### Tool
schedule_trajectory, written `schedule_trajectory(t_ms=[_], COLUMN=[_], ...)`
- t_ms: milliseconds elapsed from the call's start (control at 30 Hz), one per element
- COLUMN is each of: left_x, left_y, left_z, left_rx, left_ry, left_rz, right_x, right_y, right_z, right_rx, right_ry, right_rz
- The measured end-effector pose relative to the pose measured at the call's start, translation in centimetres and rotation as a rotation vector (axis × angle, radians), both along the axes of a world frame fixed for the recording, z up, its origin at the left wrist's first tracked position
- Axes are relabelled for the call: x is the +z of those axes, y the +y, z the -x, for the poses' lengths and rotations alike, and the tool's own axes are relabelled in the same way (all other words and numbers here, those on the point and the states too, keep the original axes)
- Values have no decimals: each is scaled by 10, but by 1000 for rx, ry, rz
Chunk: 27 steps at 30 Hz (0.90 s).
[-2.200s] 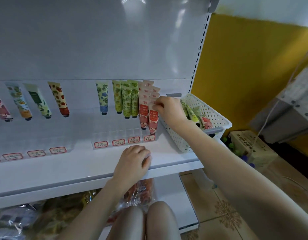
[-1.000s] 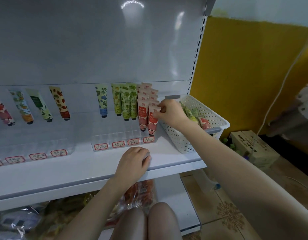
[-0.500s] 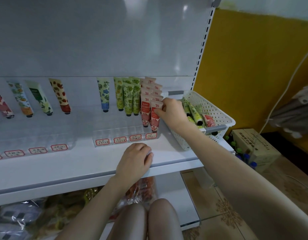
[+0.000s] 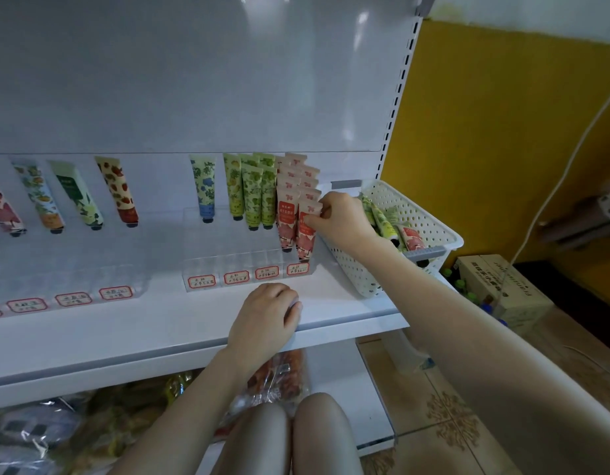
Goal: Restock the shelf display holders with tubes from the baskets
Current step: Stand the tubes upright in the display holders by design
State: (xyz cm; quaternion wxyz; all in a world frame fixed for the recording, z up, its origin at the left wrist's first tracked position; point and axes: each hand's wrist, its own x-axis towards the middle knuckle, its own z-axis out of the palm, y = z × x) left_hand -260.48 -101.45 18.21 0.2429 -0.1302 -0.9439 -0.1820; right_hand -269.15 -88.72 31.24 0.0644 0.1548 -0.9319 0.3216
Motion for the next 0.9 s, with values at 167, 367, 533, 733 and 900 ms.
schedule_trajectory(t_ms=[167,367,533,733,900], left_x=[1,0,2,1,2], left_y=[0,0,0,1,1], left_z=[-1,-1,-2,-2,-2], left_rx=[0,11,0,1,4], left_ry=[-3,-18,-30,-13,-6], left_rz=[2,4,8,-9,-4], right_x=[2,2,-2,0,1], right_y=[0,2,5,-2,-5], right_z=[0,-1,3,3,2], right_rx=[22,31,-16,11,26], right_ry=[2,11,-10,-8,18], right_rz=[-22,-62,-60,-66,-75])
